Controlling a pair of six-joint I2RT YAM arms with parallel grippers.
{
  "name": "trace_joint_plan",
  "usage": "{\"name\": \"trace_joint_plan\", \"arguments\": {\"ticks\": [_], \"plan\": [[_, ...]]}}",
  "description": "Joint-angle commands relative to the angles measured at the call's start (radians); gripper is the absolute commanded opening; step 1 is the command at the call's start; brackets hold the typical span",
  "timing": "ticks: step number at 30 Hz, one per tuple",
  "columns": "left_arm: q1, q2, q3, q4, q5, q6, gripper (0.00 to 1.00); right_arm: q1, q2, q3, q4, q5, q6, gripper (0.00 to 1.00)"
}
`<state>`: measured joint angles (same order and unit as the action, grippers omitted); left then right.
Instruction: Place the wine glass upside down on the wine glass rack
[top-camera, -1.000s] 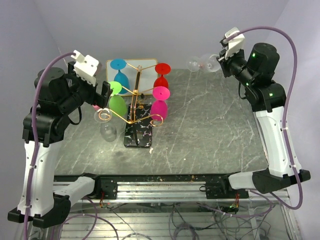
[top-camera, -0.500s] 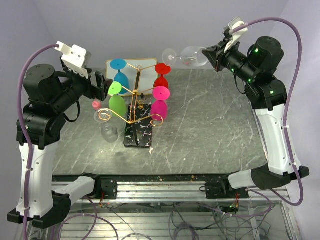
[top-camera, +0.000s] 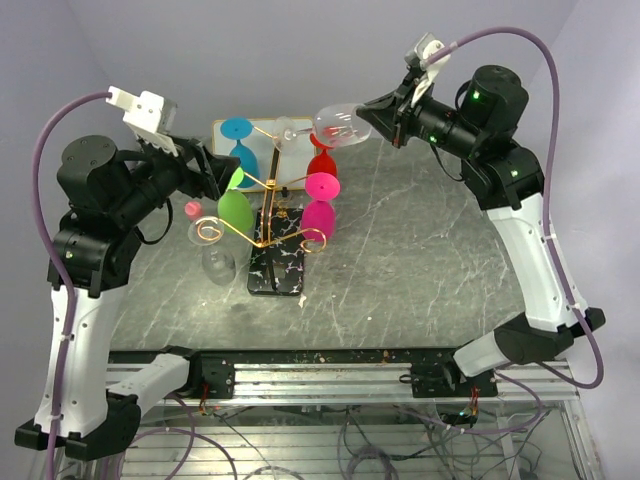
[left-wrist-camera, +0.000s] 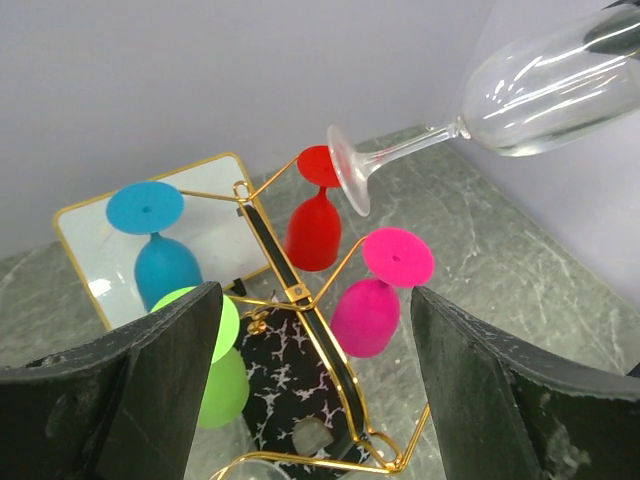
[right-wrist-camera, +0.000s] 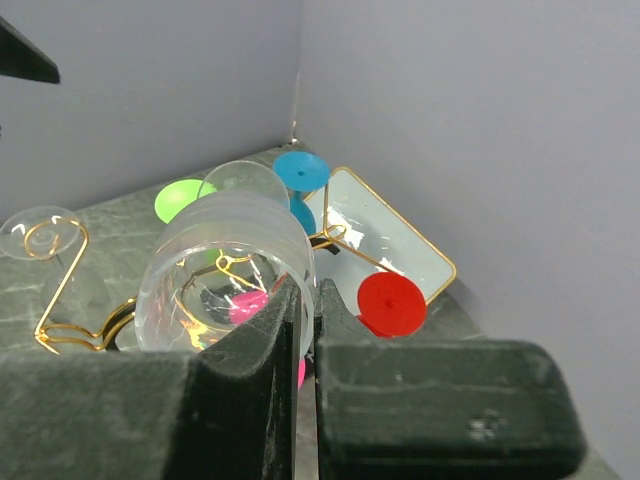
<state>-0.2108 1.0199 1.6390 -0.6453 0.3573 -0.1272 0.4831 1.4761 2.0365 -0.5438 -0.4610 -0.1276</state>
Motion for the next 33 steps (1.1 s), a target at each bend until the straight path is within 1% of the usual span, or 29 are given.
{"name": "trace_joint_plan", "arguments": {"ticks": [1, 7, 15, 18, 20, 23, 29, 33], "plan": [[0.010, -0.006, -0.048, 0.126, 0.052, -0.104, 0.85, 0.006, 0.027, 0.060, 0.054, -0.040, 0.050, 0.00], [0.010, 0.007, -0.135, 0.250, 0.085, -0.247, 0.83, 0.006, 0.047, 0.068, 0.070, -0.067, 0.088, 0.00], [0.010, 0.077, -0.199, 0.369, 0.178, -0.380, 0.82, 0.006, 0.001, -0.001, 0.125, -0.114, 0.148, 0.00], [0.010, 0.093, -0.221, 0.418, 0.205, -0.420, 0.78, 0.005, -0.011, -0.011, 0.133, -0.116, 0.156, 0.00], [0.010, 0.109, -0.227, 0.435, 0.221, -0.434, 0.73, 0.006, -0.016, -0.018, 0.135, -0.119, 0.159, 0.00], [0.008, 0.132, -0.225, 0.432, 0.235, -0.432, 0.67, 0.006, -0.032, -0.042, 0.148, -0.128, 0.166, 0.00], [0.000, 0.143, -0.229, 0.457, 0.256, -0.431, 0.61, 0.006, -0.062, -0.086, 0.162, -0.120, 0.157, 0.00], [-0.007, 0.154, -0.225, 0.460, 0.259, -0.423, 0.53, 0.006, -0.073, -0.107, 0.170, -0.120, 0.153, 0.00]]}}
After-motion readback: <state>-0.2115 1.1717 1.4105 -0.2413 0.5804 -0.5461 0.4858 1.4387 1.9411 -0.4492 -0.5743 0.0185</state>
